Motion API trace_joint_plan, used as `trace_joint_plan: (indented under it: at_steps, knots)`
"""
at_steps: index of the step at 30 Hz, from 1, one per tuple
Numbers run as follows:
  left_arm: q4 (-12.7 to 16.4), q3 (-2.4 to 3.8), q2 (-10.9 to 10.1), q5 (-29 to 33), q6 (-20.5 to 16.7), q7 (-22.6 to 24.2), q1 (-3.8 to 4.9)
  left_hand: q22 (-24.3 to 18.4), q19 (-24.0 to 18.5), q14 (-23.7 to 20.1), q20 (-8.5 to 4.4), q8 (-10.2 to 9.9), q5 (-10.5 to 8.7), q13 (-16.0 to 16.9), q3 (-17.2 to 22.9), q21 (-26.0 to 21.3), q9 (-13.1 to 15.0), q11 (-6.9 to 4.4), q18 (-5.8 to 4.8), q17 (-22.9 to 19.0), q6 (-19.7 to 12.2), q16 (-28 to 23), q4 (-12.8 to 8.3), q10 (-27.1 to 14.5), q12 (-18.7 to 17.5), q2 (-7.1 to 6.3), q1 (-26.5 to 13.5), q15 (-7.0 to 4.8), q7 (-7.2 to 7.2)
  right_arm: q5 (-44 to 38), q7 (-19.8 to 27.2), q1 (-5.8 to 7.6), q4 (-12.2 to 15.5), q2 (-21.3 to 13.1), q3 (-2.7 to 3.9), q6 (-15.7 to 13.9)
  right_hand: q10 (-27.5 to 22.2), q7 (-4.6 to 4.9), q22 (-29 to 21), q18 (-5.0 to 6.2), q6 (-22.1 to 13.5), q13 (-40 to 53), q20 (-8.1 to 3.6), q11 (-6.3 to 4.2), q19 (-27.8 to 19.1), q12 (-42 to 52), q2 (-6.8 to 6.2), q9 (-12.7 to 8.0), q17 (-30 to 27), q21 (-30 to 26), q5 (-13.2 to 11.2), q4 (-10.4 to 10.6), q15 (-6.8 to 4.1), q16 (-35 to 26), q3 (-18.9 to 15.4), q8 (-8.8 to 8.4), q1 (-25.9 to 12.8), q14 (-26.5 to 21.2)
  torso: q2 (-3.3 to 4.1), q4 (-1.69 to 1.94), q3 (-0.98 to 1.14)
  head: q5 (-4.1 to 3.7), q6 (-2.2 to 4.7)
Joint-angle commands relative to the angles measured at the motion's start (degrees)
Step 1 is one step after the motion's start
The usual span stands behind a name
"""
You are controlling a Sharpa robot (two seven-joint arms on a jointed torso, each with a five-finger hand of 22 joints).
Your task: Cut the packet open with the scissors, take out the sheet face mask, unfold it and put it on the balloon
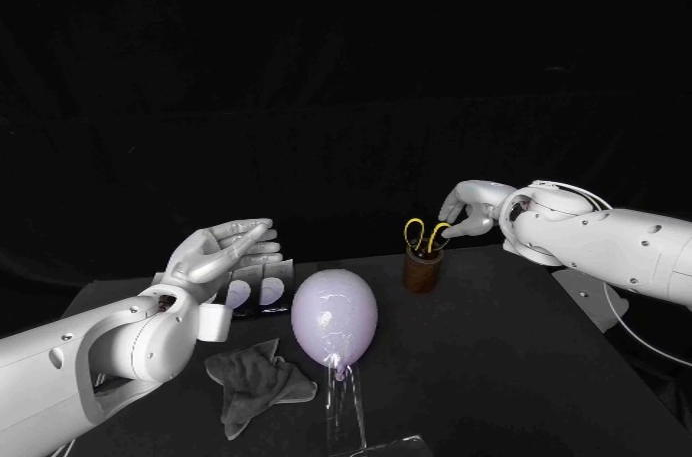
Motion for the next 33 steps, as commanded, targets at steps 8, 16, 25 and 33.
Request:
trace_joint_plan:
  at_steps: [8,16,25,33]
  knots:
    - [0.02,0.06,0.0,-0.23,0.35,0.01,0.12,0.07,0.45,0.51,-0.08,-0.27,0.19,-0.09,0.38,0.28,-0.11,0.11,0.33,0.1,0.46,0.07,0.06,0.17,-0.38,0.29,0.29,-0.07,2.34,0.46,0.43,-0.66,-1.24,0.99,-0.03,2.7,2.71,-0.13,3.86,-0.66,1.71,-0.05,-0.11,-0.5,2.18,0.09,0.01,0.03,2.26,2.48,0.34,-0.26,-0.35,2.36,6.28,-0.72,1.29,0.65,-0.01,-0.06,0.04,0.03,-0.26]
    - [-0.07,0.06,0.11,-0.23,0.41,-0.1,0.12,0.08,0.46,0.54,-0.09,-0.31,0.19,-0.09,0.44,0.31,-0.13,0.13,0.33,0.12,0.47,0.06,0.05,0.18,-0.42,0.35,0.35,-0.07,2.37,0.83,0.53,-0.92,-2.24,1.76,-0.04,2.65,4.33,-0.44,5.4,-0.88,2.81,-0.09,-0.35,-0.88,2.67,0.02,-0.63,0.3,2.63,3.41,-0.51,-0.03,-0.6,3.09,12.27,-0.76,0.76,0.63,0.01,-0.01,0.06,0.03,-0.31]
    - [-0.14,0.06,0.19,-0.24,0.49,-0.23,0.12,0.09,0.48,0.58,-0.1,-0.36,0.2,-0.08,0.53,0.34,-0.14,0.14,0.32,0.14,0.5,0.05,0.04,0.21,-0.48,0.44,0.43,-0.07,2.38,2.48,0.47,-1.12,-3.54,2.46,-0.04,-0.55,9.23,-1.96,9.19,-1.56,5.41,0.45,-1.21,-2.3,4.58,0.76,0.56,1.86,3.99,5.58,-4.03,1.27,-1.77,4.46,17.73,0.91,-1.09,1.01,-0.02,-0.04,0.03,0.06,-0.41]
    - [-0.33,0.06,0.19,-0.24,0.54,-0.31,0.12,0.09,0.48,0.59,-0.11,-0.39,0.19,-0.09,0.58,0.36,-0.16,0.15,0.32,0.16,0.5,0.04,0.04,0.21,-0.52,0.48,0.45,-0.07,2.41,4.99,0.7,-1.16,-3.11,2.12,-0.03,-7.29,14.03,-3.53,12.28,-2.15,7.69,1.53,-2.42,-3.9,6.38,1.9,1.79,4.49,4.8,7.34,-2.99,0.06,-3.14,5.19,20.03,4.27,-0.26,1.33,0.02,-0.13,0.03,0.06,-0.41]
